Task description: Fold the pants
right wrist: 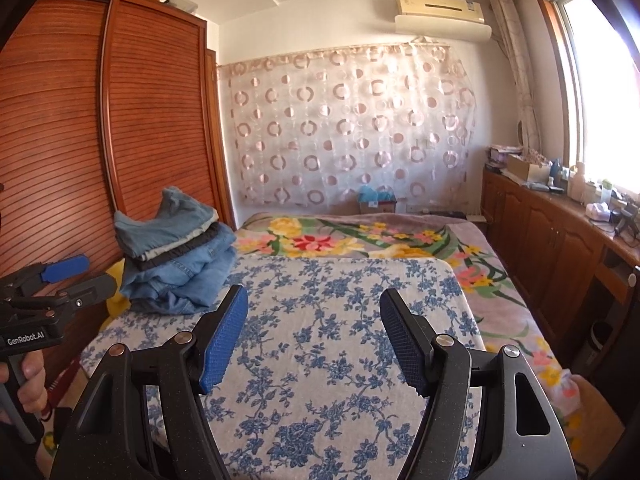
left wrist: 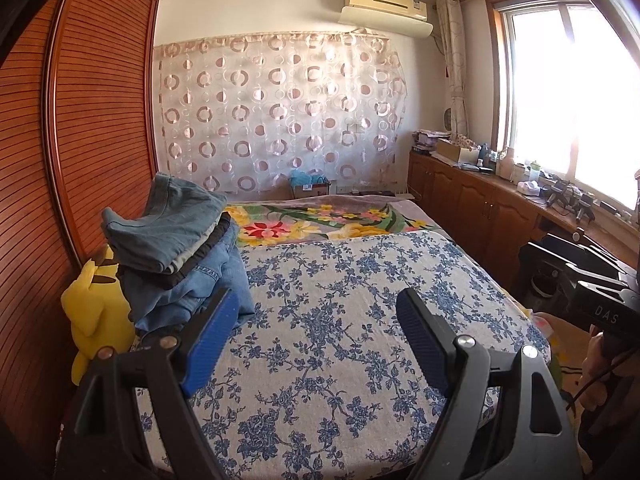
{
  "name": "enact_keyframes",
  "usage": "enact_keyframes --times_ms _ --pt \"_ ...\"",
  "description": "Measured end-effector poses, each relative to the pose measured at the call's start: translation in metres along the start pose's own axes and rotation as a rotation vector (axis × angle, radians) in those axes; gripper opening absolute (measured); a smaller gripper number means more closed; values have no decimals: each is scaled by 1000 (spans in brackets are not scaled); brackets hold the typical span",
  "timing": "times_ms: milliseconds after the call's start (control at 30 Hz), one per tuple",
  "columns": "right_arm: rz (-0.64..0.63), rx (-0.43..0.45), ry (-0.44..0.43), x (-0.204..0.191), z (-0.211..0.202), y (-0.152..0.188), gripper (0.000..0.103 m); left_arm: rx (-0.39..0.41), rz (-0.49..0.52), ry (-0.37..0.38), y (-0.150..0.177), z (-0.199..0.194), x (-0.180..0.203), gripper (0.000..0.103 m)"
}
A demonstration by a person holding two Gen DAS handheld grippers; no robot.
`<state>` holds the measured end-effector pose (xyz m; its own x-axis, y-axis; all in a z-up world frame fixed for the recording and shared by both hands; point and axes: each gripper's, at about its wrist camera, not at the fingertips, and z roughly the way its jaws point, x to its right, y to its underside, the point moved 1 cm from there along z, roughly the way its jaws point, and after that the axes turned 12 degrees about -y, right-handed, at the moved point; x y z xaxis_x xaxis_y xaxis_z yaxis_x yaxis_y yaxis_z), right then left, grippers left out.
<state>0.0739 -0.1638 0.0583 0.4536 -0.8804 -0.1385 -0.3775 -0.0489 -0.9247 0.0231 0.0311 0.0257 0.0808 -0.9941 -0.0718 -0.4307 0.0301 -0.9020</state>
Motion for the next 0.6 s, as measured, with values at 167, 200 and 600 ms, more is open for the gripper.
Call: enact_keyframes --times_ms 167,200,600 --pt "3 1 7 2 -1 1 70 2 -3 0 1 -1 -1 82" --pt "2 -1 6 2 -1 2 70 3 -3 0 1 -1 0 82" --pt "1 -1 6 2 -1 1 70 3 -5 0 1 -1 -1 82"
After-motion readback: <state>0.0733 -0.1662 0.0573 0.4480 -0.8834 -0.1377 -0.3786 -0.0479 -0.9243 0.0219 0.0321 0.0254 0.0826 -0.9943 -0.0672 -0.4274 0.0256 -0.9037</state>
